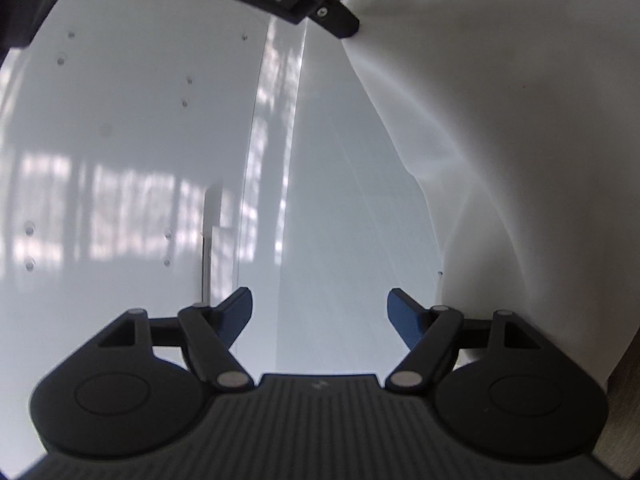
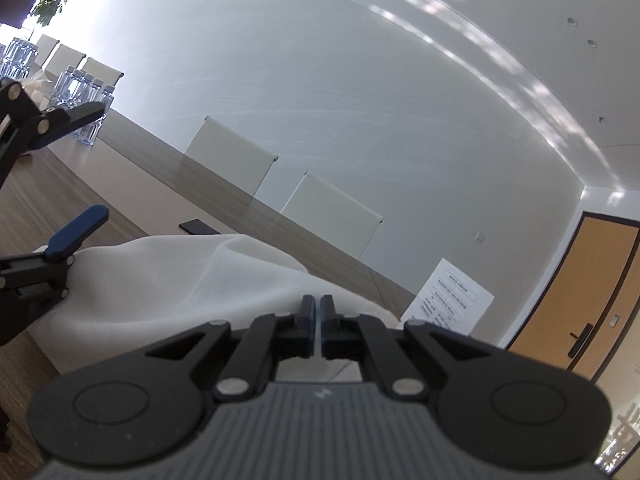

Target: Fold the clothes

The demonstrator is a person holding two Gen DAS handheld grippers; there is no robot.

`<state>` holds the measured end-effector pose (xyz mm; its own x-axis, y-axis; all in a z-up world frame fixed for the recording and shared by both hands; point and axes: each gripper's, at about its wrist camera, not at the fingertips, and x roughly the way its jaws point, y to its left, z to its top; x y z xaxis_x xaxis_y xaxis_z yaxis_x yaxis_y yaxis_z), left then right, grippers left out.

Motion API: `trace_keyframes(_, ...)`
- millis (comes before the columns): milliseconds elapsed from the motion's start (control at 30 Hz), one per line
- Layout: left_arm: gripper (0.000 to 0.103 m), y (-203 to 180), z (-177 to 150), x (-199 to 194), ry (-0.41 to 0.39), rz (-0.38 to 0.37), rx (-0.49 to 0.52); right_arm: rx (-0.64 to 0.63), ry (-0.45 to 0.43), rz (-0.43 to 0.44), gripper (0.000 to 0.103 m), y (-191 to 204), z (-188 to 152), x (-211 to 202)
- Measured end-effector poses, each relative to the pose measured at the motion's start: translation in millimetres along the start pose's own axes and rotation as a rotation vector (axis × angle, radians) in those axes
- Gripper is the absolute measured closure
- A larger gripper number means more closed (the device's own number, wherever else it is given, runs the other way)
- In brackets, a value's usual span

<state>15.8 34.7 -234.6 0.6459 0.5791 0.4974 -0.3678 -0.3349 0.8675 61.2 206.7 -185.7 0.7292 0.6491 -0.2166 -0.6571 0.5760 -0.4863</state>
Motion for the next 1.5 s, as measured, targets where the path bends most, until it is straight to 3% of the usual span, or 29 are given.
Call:
trace_keyframes(33,0.019,-0.7,-1.1,-1.1,-0.032,0.011,0.035,0.004,0.004,0.019,0.094,2.0,-1.9,-1.0)
trace_keyframes(67,0.017,-1.1,-2.2,-2.2,-0.063,0.022,0.068,0.004,0.005,0.039,0.079,9.1,-4.9,-6.7)
trace_keyframes(100,0.016,0.5,-3.5,-2.1,-0.081,0.027,0.089,-0.007,0.001,0.061,0.056,12.6,-7.8,-10.5)
trace_keyframes(167,0.016,2.5,-5.9,1.2,-0.112,0.046,0.119,-0.062,-0.018,0.078,0.035,18.4,-15.2,-17.0)
trace_keyframes(433,0.016,-2.3,3.0,2.4,-0.138,0.039,0.146,-0.314,-0.053,0.114,0.021,44.0,-29.3,-21.6)
trace_keyframes(733,0.016,-9.8,12.9,0.5,-0.136,0.0,0.14,-0.319,-0.074,0.127,0.02,50.8,-22.0,-22.7)
trace_keyframes(933,0.014,-6.4,13.1,8.3,-0.069,-0.039,0.065,-0.363,-0.025,0.13,0.02,59.1,-26.8,-1.5)
trace_keyframes(1033,0.013,-2.9,15.0,13.5,-0.02,-0.06,0.018,-0.378,-0.006,0.139,0.022,66.1,-31.3,7.9)
trace_keyframes(1133,0.013,-0.2,14.6,12.6,0.024,-0.084,-0.022,-0.381,0.009,0.158,0.034,70.4,-31.4,13.4)
trace_keyframes(1200,0.013,1.1,13.5,10.0,0.05,-0.101,-0.047,-0.372,0.02,0.163,0.069,70.2,-29.3,14.5)
trace_keyframes(1233,0.013,1.8,12.9,8.7,0.063,-0.11,-0.059,-0.367,0.021,0.161,0.075,69.5,-28.0,14.1)
trace_keyframes(1267,0.013,2.9,12.4,7.6,0.076,-0.119,-0.072,-0.362,0.023,0.16,0.092,68.9,-26.7,13.6)
trace_keyframes(1300,0.013,7.5,12.2,7.9,0.092,-0.13,-0.094,-0.352,0.021,0.154,0.103,68.0,-25.2,13.5)
trace_keyframes(1500,0.013,28.9,3.2,13.8,0.179,-0.192,-0.268,-0.267,-0.042,0.062,0.103,54.1,-10.5,10.7)
